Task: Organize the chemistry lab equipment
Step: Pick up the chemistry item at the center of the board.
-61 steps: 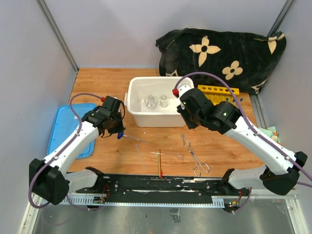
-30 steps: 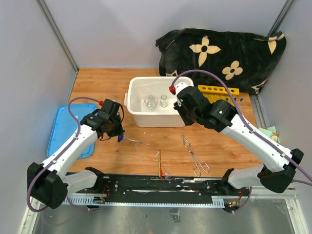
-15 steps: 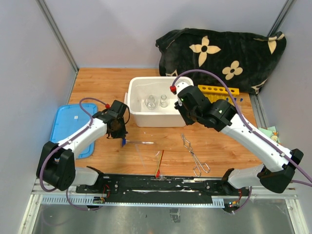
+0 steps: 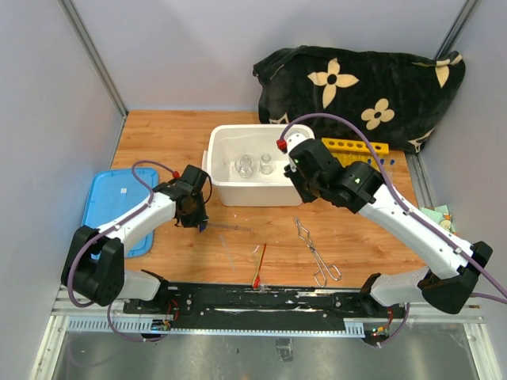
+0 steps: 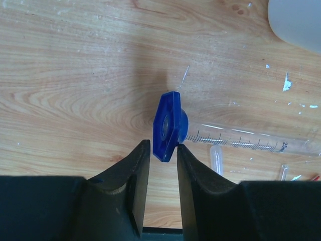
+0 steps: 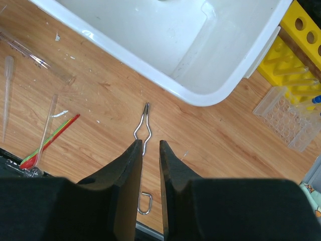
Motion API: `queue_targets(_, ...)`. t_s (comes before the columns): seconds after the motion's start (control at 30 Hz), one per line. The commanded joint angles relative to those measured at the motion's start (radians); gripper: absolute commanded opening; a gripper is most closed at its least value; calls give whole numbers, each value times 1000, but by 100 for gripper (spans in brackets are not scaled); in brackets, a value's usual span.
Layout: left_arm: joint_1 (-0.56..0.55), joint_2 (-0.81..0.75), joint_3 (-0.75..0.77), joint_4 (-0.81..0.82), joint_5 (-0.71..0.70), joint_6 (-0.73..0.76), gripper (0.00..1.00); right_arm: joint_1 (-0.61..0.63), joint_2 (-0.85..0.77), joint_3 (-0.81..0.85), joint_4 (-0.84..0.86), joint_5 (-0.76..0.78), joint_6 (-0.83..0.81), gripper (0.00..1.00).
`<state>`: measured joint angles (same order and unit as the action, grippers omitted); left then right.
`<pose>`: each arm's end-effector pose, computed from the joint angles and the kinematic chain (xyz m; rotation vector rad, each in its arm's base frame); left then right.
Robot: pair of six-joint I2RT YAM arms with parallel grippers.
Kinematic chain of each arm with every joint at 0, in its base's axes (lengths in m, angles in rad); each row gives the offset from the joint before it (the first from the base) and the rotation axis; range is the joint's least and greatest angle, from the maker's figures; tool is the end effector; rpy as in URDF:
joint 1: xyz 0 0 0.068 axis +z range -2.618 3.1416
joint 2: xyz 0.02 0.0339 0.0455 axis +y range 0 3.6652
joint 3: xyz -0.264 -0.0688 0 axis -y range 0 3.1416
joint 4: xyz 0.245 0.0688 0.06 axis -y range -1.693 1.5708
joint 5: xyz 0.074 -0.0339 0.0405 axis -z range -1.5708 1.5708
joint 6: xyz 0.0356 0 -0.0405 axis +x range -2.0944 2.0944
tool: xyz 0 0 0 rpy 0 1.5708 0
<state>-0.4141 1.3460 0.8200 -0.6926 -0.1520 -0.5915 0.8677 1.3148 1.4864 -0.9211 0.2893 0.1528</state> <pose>0.2226 -0.0920 0.1973 -0.2818 2.7462 -0.0525 0.1781 0.1944 0.3962 -0.6638 2.1916 0.1955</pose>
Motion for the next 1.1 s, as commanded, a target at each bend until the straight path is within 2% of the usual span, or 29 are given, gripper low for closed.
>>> queue_targets(0.0,-3,17,-22,60,10,1,33,-14,2,-14,11,-6,-10,21)
queue_targets(0.3,-4,61,-1,117,33,20,34,-17,2,-18,7,-7,-9,21)
queue_targets(0.4,-3,67,7,114,35,33,27,-18,4,-20,6,-9,-6,21)
queue_targets(0.53,-3,51,15,102,33,46,12,-20,10,-21,4,-7,-4,21)
queue_targets(0.7,-3,41,19,87,37,60,9,-23,17,-23,4,-7,-3,21)
queue_targets(0.77,-3,36,15,89,49,66,1,-26,21,-21,4,-7,-4,21)
queue_targets(1.07,-3,-51,35,42,88,97,0,-33,19,-15,4,-3,-4,21)
